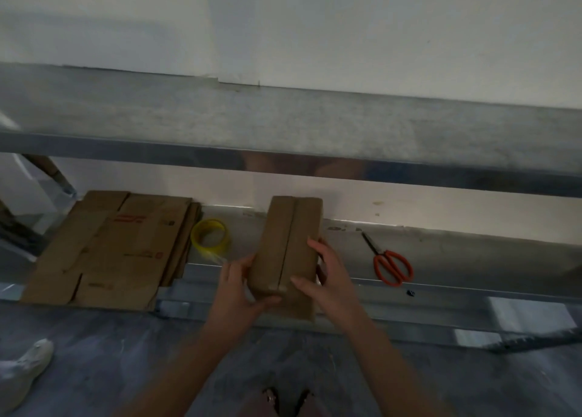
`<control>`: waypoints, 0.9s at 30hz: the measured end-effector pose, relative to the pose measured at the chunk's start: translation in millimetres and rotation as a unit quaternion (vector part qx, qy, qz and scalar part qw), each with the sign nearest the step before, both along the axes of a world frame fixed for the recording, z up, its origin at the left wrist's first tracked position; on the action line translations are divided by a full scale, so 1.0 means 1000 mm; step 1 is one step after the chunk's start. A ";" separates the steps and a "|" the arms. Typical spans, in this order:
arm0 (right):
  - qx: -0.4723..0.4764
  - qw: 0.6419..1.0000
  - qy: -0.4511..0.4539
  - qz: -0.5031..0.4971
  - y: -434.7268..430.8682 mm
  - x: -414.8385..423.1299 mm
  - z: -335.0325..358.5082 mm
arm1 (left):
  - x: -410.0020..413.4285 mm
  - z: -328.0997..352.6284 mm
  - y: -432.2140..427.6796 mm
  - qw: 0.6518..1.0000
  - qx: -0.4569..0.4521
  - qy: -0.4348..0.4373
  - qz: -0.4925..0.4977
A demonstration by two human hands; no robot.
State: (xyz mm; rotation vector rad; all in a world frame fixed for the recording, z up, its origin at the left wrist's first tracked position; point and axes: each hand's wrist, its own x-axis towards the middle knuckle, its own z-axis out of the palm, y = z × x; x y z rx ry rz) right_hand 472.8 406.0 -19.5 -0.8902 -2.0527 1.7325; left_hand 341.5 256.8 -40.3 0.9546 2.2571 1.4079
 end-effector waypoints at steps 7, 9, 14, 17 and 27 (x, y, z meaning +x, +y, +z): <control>0.131 0.980 -0.093 0.117 0.019 -0.007 0.008 | -0.008 0.006 0.019 0.997 -0.053 0.005 -0.064; 0.138 0.980 -0.092 0.106 0.022 -0.005 0.008 | -0.008 0.005 0.022 0.995 -0.072 0.017 -0.067; 0.126 0.984 -0.071 0.108 0.015 -0.002 -0.002 | -0.002 -0.003 0.011 0.995 -0.082 0.012 -0.047; 0.101 0.986 -0.078 0.110 0.006 -0.007 -0.015 | -0.011 -0.009 0.000 0.994 -0.088 0.031 -0.057; 0.040 0.991 -0.076 0.099 0.052 -0.020 -0.030 | -0.036 -0.010 0.048 0.988 -0.109 0.033 -0.102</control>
